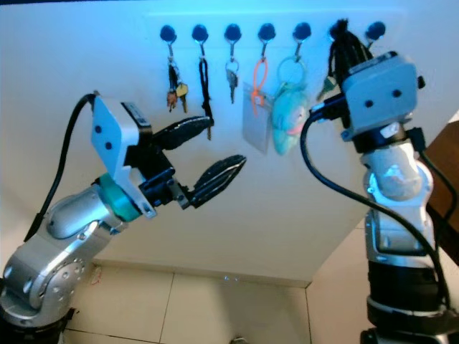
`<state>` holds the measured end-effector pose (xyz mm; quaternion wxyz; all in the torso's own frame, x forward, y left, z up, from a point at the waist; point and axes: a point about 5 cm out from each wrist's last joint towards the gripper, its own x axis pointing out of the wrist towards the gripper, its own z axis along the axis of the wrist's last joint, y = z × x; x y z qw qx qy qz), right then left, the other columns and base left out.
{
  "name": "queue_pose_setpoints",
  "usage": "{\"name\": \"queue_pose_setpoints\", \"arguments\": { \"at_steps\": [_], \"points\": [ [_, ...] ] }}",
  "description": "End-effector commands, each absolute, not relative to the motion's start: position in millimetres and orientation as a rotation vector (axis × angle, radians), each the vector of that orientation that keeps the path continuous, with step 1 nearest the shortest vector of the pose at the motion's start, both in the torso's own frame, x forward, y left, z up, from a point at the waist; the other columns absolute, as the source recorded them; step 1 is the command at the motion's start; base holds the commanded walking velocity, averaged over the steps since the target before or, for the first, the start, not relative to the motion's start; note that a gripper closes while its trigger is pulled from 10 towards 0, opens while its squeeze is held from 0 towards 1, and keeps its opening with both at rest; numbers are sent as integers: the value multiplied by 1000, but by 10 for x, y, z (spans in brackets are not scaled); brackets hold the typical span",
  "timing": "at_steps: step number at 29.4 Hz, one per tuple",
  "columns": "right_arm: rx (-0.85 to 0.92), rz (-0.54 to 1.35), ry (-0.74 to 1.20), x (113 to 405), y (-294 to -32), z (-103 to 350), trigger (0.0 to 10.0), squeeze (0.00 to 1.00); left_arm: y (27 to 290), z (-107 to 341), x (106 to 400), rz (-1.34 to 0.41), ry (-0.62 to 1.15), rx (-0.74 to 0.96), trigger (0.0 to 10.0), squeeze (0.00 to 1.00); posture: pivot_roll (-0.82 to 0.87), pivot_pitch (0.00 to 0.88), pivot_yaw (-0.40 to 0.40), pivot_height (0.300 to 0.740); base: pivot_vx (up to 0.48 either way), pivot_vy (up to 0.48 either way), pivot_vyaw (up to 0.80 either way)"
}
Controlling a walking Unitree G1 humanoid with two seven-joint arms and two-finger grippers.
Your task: Hang keys on a hook
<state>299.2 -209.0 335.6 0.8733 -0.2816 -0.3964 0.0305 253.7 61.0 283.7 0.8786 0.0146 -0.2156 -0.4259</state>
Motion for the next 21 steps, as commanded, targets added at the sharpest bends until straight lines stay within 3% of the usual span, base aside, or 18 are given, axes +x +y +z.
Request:
{"name": "queue_pose_setpoints", "arguments": {
  "at_steps": [1, 12, 21],
  "points": [
    [-596, 102, -858, 2954, -1994, 3388, 10000, 0, 602, 2848, 2496, -908, -456, 28, 10000, 0, -174, 109, 150, 740, 0, 0, 0],
    [-643, 42, -767, 3083, -2083, 3319, 10000, 0, 599, 2848, 2504, -909, -454, 29, 10000, 0, -175, 107, 154, 740, 0, 0, 0],
    [-652, 111, -712, 3150, -2011, 3262, 10000, 0, 602, 2845, 2500, -905, -454, 30, 10000, 0, -172, 107, 151, 740, 0, 0, 0]
  ]
}}
